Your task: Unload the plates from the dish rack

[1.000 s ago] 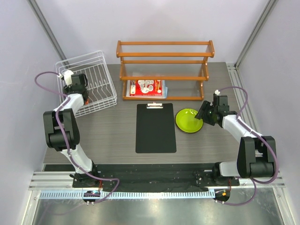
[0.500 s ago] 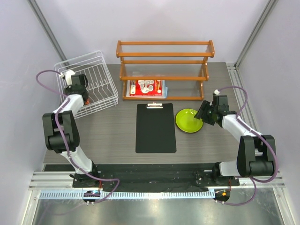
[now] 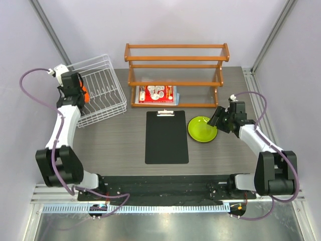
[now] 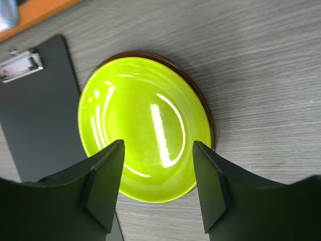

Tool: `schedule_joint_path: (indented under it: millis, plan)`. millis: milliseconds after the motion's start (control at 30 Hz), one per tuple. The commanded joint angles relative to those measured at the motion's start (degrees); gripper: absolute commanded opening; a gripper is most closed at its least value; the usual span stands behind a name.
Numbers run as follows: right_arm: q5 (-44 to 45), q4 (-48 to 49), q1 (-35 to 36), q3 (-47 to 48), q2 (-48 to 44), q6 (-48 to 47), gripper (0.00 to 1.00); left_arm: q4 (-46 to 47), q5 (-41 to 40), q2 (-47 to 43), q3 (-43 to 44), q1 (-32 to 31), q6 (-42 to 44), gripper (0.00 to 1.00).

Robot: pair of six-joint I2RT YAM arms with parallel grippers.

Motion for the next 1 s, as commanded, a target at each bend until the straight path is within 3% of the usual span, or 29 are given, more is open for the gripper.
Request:
schedule_joint_path:
  millis: [0,67,100,267,500,633,967]
  plan:
    - [-2.26,-0.31,-0.01,1.39,-5.71,0.18,0.64,-2.27,11.18,-8.36,0.18,-0.10,-3.60,0.00]
    - [-4.02,-0.39,0.08,1.57,-8.61,0.53,0.65,-0.79,16.81,-12.31,-2.11,-0.28,-8.50,0.00]
    - [-4.81,-0.39,0.26,1.74,-9.49,0.97,0.66,0.27,23.45,-13.55,-4.82,-0.36,-9.84,0.00]
    - [-13.32,2.23,1.92,3.23,-12.05,2.73,0.68,8.97,35.90,-19.01,-13.89,-6.33,-18.11,0.00]
    - [-23.51,13.83,7.72,2.36,-10.30,9.49,0.73,14.42,34.32,-17.26,-20.47,-26.00,-22.67,0.00]
    - [-24.68,21.65,11.14,1.30,-8.80,14.15,0.74,25.04,36.78,-15.24,-24.79,-31.38,-28.29,0.00]
    - [-28.19,30.89,13.27,-1.77,-4.67,19.87,0.75,28.40,34.86,-7.06,-21.29,-43.33,-28.84,0.00]
